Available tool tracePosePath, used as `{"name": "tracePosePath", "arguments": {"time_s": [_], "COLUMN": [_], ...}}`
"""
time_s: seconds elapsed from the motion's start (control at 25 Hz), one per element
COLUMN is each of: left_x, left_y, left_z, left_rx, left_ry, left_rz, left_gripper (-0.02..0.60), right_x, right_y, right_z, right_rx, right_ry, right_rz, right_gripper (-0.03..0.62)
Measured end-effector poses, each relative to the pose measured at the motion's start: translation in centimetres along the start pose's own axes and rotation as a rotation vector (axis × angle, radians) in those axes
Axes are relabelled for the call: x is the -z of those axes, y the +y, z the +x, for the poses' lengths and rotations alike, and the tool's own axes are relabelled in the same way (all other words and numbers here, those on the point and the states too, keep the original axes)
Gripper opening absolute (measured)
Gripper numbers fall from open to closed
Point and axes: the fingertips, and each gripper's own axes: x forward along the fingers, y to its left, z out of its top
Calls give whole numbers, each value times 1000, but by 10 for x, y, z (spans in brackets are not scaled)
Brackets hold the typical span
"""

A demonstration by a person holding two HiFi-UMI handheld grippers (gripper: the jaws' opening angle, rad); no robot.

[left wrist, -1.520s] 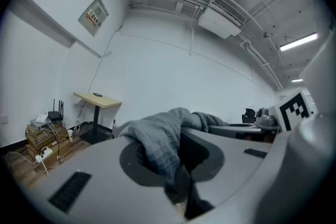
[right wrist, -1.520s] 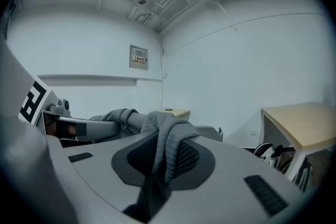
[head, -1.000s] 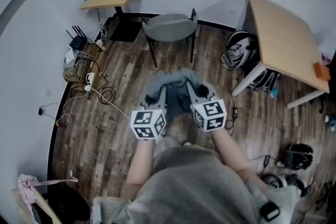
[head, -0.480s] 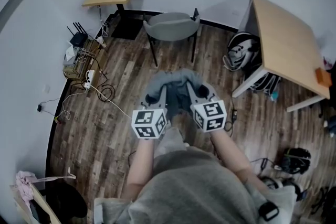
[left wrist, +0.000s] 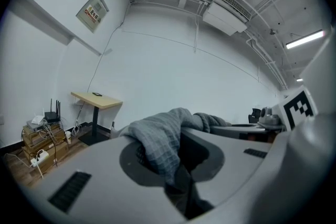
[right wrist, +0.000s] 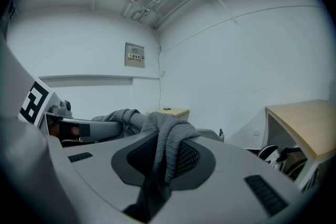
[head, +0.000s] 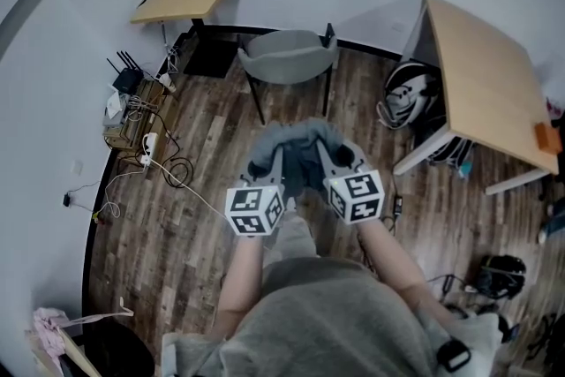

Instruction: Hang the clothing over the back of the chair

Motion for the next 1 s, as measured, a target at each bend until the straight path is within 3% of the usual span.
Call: {"name": "tracePosePath", "arguments": {"time_s": [0.6, 1.0], "left_x": [-52, -67], "left_y": [75, 115], "left_z": [127, 199], "left_rx": [37, 93], "left_ry": [16, 40], "left_rz": [-5, 4], "left_gripper": [57, 57], "right_x": [-50, -60], "right_y": [-54, -85], "right_z": [136, 209], "right_rx": [42, 91], "right_ry": [13, 26], "right_rz": [-3, -4], "right_gripper": [49, 49]}}
